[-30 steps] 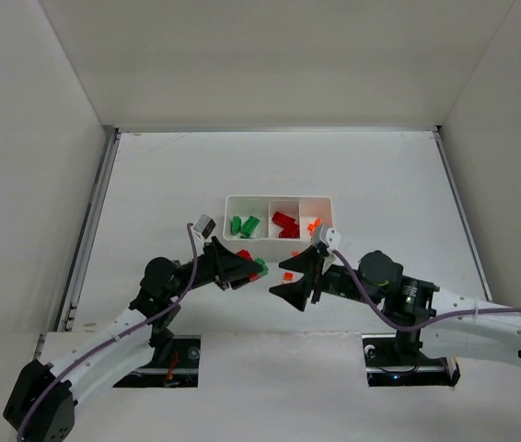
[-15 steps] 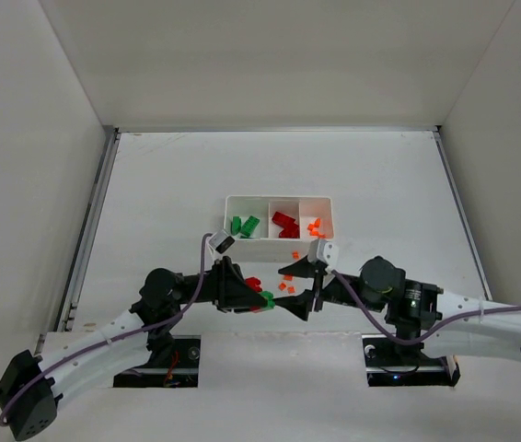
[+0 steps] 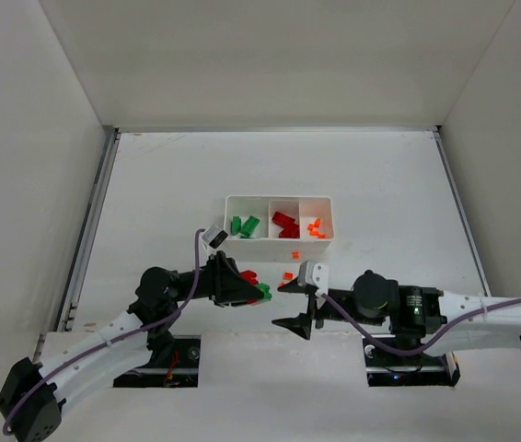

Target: Sort the legos into containers by color

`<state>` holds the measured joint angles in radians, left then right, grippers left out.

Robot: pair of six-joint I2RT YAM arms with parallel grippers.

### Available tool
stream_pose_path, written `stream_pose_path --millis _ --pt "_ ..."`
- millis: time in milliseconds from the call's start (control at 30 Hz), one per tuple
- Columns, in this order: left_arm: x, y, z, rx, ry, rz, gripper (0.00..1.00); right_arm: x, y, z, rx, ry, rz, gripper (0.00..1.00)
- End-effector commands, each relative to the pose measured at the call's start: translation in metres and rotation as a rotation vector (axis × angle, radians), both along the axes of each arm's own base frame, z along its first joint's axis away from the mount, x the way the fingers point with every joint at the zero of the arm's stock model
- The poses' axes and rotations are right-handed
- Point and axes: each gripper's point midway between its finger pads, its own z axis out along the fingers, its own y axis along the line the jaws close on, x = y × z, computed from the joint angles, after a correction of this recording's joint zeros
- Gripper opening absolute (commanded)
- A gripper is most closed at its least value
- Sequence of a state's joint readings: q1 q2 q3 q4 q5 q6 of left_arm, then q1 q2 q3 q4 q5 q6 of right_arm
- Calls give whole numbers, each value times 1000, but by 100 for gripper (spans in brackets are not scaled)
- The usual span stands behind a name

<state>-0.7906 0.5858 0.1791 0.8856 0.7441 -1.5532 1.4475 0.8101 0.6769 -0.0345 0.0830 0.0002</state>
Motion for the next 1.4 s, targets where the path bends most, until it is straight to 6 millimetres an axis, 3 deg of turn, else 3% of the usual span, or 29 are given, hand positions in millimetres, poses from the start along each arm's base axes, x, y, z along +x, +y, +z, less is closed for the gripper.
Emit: stream_pose_path --millis 0,100,167,300,600,933,1367 --pt "-3 8 38 -97 -96 22 32 14 -15 21 60 -20 -91 73" --pt "2 7 38 -85 -96 28 32 16 -27 37 127 -32 -108 73" --pt "2 3 32 -71 -80 19 32 4 -28 52 180 -35 -66 73" --pt "2 -4 23 -49 -60 7 32 2 -27 66 210 -79 -48 73" --pt "-4 -6 24 -58 -64 -1 32 1 0 74 172 -117 3 73" --pt "-10 -11 15 -36 -57 -31 32 6 6 87 218 -127 25 72" --pt "-9 -11 17 -43 -63 -21 32 4 13 78 199 -96 60 45"
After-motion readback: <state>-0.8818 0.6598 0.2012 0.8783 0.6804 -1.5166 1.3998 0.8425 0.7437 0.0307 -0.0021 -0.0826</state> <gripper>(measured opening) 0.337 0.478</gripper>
